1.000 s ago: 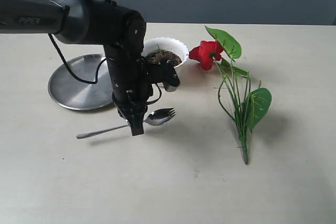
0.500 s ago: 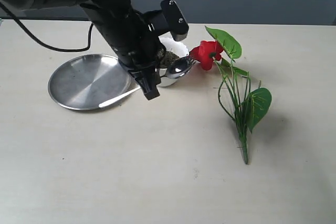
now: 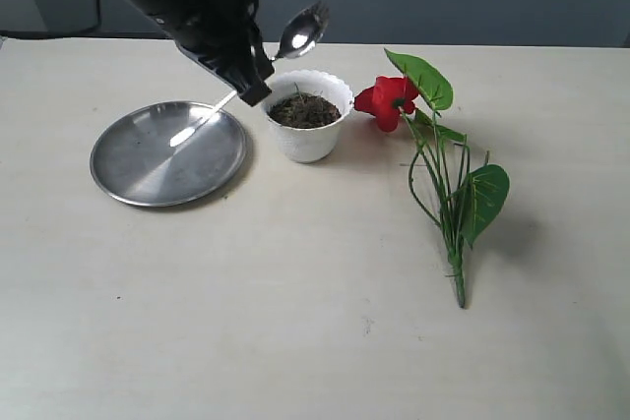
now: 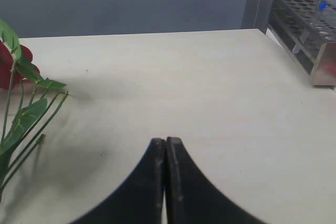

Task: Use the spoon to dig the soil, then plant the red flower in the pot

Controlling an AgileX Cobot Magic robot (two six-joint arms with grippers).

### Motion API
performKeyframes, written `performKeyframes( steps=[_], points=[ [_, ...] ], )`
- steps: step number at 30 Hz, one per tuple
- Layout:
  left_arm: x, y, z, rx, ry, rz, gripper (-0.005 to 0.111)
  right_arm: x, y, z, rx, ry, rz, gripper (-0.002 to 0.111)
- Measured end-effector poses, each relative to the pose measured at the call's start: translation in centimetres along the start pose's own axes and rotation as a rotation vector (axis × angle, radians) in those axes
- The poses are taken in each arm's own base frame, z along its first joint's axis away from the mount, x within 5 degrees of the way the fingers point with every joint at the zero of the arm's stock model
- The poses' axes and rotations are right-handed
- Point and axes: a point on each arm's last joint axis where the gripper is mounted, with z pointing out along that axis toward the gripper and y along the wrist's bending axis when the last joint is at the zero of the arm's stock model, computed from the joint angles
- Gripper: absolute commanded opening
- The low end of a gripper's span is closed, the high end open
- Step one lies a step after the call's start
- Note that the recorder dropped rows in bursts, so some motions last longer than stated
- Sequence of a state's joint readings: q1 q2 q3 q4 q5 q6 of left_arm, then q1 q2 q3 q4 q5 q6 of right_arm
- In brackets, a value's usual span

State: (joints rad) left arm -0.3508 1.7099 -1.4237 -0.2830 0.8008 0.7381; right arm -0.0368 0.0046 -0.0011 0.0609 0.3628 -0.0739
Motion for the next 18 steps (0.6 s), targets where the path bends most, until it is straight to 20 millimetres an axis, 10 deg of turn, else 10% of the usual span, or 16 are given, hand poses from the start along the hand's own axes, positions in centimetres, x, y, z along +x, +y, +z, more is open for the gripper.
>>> performKeyframes(
  steps=[18],
  points=[
    [0.2,2.2,-4.3,-0.113,-0.118,-0.064,0.000,0.0,0.0,0.0,0.000,0.000,0.000,0.000]
  ],
)
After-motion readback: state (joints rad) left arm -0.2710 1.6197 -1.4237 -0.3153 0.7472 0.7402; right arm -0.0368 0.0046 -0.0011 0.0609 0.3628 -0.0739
